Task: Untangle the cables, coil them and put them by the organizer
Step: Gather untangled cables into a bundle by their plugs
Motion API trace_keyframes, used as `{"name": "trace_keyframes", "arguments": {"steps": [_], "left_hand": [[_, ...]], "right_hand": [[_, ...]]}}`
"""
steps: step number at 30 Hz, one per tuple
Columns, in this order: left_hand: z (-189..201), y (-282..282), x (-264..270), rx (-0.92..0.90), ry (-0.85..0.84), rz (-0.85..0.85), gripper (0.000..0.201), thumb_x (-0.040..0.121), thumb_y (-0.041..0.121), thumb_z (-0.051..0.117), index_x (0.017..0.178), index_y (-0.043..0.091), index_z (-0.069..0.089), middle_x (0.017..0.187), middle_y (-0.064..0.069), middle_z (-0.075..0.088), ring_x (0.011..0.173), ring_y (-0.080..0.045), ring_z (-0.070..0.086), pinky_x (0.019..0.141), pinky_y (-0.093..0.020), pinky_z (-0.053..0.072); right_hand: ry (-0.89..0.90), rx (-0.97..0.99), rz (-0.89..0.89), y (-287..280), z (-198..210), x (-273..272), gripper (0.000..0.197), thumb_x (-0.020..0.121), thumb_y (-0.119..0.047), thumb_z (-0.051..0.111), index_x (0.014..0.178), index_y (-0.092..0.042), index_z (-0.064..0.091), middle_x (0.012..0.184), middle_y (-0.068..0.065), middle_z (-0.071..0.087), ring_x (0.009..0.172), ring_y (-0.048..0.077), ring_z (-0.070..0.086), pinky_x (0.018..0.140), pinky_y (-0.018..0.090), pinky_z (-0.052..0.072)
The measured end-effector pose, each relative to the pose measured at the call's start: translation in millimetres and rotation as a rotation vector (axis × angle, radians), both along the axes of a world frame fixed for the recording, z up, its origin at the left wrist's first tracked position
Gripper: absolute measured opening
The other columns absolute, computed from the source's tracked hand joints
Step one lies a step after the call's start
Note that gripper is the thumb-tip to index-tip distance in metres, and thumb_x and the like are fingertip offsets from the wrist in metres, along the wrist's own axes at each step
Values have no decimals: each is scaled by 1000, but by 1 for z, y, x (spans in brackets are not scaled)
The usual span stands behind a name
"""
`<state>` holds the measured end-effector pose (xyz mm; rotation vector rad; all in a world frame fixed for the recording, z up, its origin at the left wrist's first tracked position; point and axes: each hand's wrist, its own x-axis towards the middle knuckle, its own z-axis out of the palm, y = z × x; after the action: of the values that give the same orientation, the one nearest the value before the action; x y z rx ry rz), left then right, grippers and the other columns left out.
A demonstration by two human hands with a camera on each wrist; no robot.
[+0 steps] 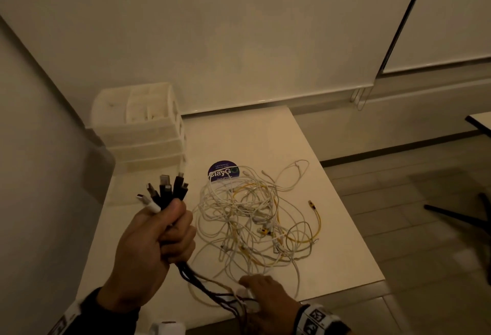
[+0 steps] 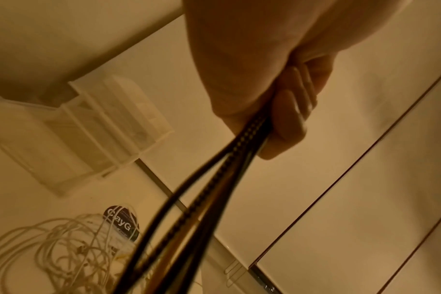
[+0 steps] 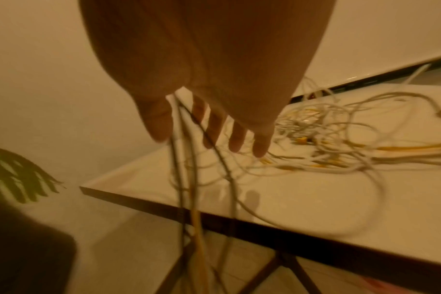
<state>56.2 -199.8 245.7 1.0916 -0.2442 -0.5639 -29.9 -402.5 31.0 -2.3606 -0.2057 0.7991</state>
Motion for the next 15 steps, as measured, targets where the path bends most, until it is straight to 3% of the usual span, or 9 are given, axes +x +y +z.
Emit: {"name": "trace_keyframes", "arguments": {"steps": [2, 4, 5, 6, 8, 10, 12, 14, 15], "left_hand": [[-2, -1, 1, 9, 17, 13, 58, 73, 40, 78, 58, 15, 28, 51, 1, 22, 40, -8, 17, 39, -23, 18], [-3, -3, 2, 21, 21, 17, 58, 72, 40, 79, 58, 15, 29, 51, 0, 22, 40, -8, 17, 39, -23, 18], [-3, -5, 2, 27, 21, 18, 58, 71, 40, 79, 57, 15, 29, 51, 0, 21, 40, -8, 16, 39, -23, 17], [-4, -6, 2, 34, 22, 20, 59, 71, 40, 79, 57, 15, 28, 51, 0, 21, 40, -8, 16, 39, -23, 17], [-4, -9, 3, 48, 24, 18, 59, 71, 40, 79, 57, 15, 28, 51, 0, 20, 40, -8, 16, 40, -24, 15], [-5, -12, 5, 67, 30, 21, 58, 71, 40, 79, 57, 15, 28, 51, 0, 19, 40, -8, 15, 40, -24, 16], [-5, -14, 7, 89, 32, 28, 60, 69, 41, 79, 57, 15, 27, 51, -1, 18, 40, -9, 15, 40, -23, 16], [-4, -15, 9, 99, 40, 32, 62, 67, 42, 81, 57, 15, 26, 52, -1, 18, 40, -9, 15, 41, -24, 15], [-3, -16, 11, 95, 49, 34, 63, 66, 42, 82, 57, 14, 26, 51, -1, 18, 40, -9, 15, 41, -24, 14]], "right_hand": [[-7, -194, 59, -21, -22, -4, 66, 92, -41, 48, 148, -42, 12, 157, -6, 12, 143, 30, 13, 113, 54, 16], [-31, -283, 125, -38, -46, -15, 64, 91, -54, 31, 137, -59, -14, 154, -25, -23, 147, 35, 2, 114, 61, 9], [-100, -301, 145, -43, -58, -21, 65, 85, -61, 24, 130, -61, -23, 145, -32, -37, 147, 36, 6, 112, 62, 10], [-141, -348, 175, -47, -69, -23, 71, 81, -67, 23, 133, -56, -23, 146, -28, -38, 145, 38, 18, 110, 64, 16], [-67, -442, 198, -51, -86, -16, 84, 78, -70, 32, 149, -39, -1, 161, -10, 2, 138, 35, 30, 109, 59, 23], [-151, -467, 120, -49, -100, -3, 88, 73, -68, 38, 150, -35, 13, 144, -9, 38, 137, 34, 19, 102, 50, 39], [-187, -488, 175, -50, -84, 15, 71, 76, -57, 38, 144, -39, 31, 139, -9, 44, 138, 38, 22, 95, 45, 49], [-215, -452, 287, -57, -75, 26, 56, 87, -43, 34, 141, -31, 34, 153, -1, 33, 145, 41, 10, 111, 56, 21], [-233, -428, 327, -59, -71, 31, 54, 91, -41, 31, 143, -27, 30, 156, 0, 26, 145, 42, 6, 111, 56, 9]]}}
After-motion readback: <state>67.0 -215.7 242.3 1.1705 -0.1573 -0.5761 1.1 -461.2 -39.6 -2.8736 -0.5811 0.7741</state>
